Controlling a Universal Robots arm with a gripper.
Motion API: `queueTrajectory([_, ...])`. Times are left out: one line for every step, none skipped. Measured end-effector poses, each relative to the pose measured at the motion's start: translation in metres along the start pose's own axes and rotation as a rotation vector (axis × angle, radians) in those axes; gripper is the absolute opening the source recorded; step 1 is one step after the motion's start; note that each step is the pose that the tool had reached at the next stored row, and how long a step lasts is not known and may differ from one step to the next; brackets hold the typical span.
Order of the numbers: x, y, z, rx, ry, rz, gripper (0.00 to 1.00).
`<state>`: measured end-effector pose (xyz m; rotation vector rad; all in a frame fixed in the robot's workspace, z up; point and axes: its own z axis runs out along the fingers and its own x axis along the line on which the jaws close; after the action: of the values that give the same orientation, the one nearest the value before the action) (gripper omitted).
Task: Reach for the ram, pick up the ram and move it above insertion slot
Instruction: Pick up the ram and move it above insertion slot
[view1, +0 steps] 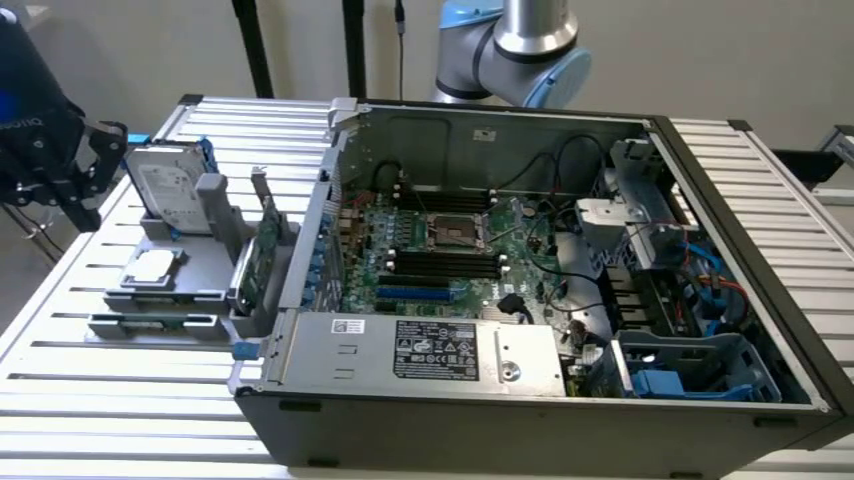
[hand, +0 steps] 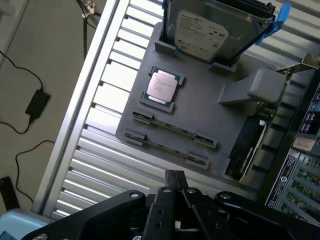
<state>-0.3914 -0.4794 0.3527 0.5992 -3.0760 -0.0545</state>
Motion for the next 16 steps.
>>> queueTrajectory([0.0000, 0.0000, 0.0000, 0.0000, 0.0006, -0.017, 0.11])
queueTrajectory([0.0000, 0.0000, 0.0000, 0.0000, 0.0013, -0.036, 0.11])
queueTrajectory([0.0000, 0.0000, 0.0001, 0.0000, 0.0019, -0.054, 0.11])
queueTrajectory([0.0000, 0.0000, 0.0000, 0.0000, 0.0026, -0.072, 0.11])
queueTrajectory([0.0000, 0.0000, 0.0001, 0.0000, 0.0032, -0.091, 0.11])
queueTrajectory([0.0000, 0.0000, 0.0001, 0.0000, 0.0039, -0.109, 0.11])
queueTrajectory([0.0000, 0.0000, 0.0001, 0.0000, 0.0045, -0.126, 0.11])
queueTrajectory([0.0000, 0.0000, 0.0001, 0.0000, 0.0051, -0.144, 0.11])
queueTrajectory([0.0000, 0.0000, 0.0001, 0.0000, 0.0058, -0.163, 0.11])
queueTrajectory([0.0000, 0.0000, 0.0001, 0.0000, 0.0064, -0.181, 0.11])
queueTrajectory([0.0000, 0.0000, 0.0001, 0.0000, 0.0071, -0.199, 0.11])
queueTrajectory([0.0000, 0.0000, 0.0001, 0.0000, 0.0076, -0.217, 0.11])
queueTrajectory([0.0000, 0.0000, 0.0002, 0.0001, 0.0083, -0.236, 0.11])
queueTrajectory([0.0000, 0.0000, 0.0001, 0.0001, 0.0090, -0.253, 0.11])
queueTrajectory([0.0000, 0.0000, 0.0001, 0.0001, 0.0097, -0.273, 0.11])
queueTrajectory([0.0000, 0.0000, 0.0002, 0.0001, 0.0103, -0.291, 0.11])
